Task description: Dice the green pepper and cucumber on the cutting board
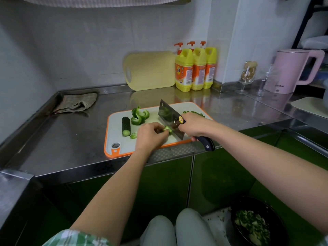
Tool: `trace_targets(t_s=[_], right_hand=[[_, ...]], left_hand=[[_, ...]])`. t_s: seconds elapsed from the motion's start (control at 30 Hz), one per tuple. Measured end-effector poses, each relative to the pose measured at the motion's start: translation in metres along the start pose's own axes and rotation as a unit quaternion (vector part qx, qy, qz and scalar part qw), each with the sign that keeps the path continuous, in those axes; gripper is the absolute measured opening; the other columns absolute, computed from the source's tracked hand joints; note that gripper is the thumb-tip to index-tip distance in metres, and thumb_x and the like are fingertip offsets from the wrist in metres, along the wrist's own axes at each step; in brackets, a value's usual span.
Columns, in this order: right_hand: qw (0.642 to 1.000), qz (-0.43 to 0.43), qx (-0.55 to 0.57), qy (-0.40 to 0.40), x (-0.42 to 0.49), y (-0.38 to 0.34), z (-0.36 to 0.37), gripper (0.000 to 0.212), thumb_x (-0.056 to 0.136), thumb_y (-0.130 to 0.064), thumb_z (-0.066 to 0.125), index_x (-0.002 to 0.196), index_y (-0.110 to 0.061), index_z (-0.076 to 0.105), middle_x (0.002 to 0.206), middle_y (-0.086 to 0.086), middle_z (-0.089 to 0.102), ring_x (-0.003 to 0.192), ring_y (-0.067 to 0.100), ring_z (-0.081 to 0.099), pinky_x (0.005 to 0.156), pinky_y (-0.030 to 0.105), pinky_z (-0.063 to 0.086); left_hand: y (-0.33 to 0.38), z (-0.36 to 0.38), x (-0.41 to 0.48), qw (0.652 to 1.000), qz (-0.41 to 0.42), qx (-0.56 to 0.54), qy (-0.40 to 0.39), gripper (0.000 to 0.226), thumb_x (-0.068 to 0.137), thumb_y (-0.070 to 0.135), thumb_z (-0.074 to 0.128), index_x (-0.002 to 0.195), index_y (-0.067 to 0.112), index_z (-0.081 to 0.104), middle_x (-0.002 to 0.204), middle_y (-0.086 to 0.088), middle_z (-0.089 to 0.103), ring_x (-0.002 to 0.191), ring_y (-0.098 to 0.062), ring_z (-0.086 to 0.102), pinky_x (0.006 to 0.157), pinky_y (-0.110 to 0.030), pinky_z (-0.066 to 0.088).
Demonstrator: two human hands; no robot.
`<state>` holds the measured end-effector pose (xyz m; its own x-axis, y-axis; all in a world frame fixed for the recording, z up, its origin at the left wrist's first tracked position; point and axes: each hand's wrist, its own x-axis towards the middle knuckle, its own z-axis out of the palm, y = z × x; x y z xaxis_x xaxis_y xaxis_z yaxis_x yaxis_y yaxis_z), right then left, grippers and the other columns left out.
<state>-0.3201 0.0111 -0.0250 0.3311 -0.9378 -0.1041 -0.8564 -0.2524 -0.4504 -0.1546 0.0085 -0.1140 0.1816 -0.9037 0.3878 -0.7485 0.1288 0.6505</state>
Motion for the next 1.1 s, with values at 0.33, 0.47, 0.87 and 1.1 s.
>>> trace_targets(t_s=[0.33, 0.47, 0.87, 1.1], right_hand=[[0.999, 0.009, -0.028, -0.034, -0.004, 0.004, -0.016, 0.008, 0.089, -0.006, 0.041, 0.084, -0.008, 0.047, 0.065, 0.01, 0.056, 0.04, 0.018, 0.049, 0.041, 0.02, 0.039], [0.998, 0.012, -0.042, -0.039, -0.004, -0.002, -0.017, 0.01, 0.088, -0.004, 0.04, 0.085, -0.007, 0.048, 0.064, 0.01, 0.054, 0.04, 0.018, 0.048, 0.041, 0.019, 0.037], [0.995, 0.031, -0.043, -0.079, 0.014, -0.002, -0.021, 0.008, 0.09, -0.009, 0.049, 0.095, -0.003, 0.053, 0.072, 0.014, 0.053, 0.046, 0.02, 0.046, 0.045, 0.023, 0.038], [0.997, 0.014, -0.056, -0.042, 0.025, -0.003, -0.001, 0.008, 0.09, -0.005, 0.042, 0.085, -0.007, 0.048, 0.054, 0.012, 0.054, 0.04, 0.022, 0.047, 0.044, 0.019, 0.036]], left_hand=[[0.001, 0.0, 0.0, 1.0, 0.01, 0.014, 0.009, 0.034, 0.077, 0.047, 0.073, 0.098, 0.021, 0.077, 0.085, 0.005, 0.074, 0.078, -0.006, 0.065, 0.074, -0.029, 0.056], [0.001, 0.0, -0.001, 1.0, 0.007, 0.012, 0.006, 0.034, 0.077, 0.049, 0.072, 0.097, 0.021, 0.078, 0.081, 0.005, 0.074, 0.075, -0.007, 0.066, 0.071, -0.029, 0.056], [0.003, -0.002, 0.001, 1.0, -0.006, 0.007, 0.0, 0.027, 0.077, 0.044, 0.075, 0.093, 0.022, 0.079, 0.081, 0.004, 0.075, 0.075, -0.006, 0.067, 0.068, -0.029, 0.057], [0.004, -0.002, 0.0, 1.0, 0.004, 0.021, -0.003, 0.026, 0.075, 0.041, 0.074, 0.093, 0.023, 0.079, 0.081, 0.003, 0.075, 0.076, -0.006, 0.068, 0.07, -0.032, 0.057]])
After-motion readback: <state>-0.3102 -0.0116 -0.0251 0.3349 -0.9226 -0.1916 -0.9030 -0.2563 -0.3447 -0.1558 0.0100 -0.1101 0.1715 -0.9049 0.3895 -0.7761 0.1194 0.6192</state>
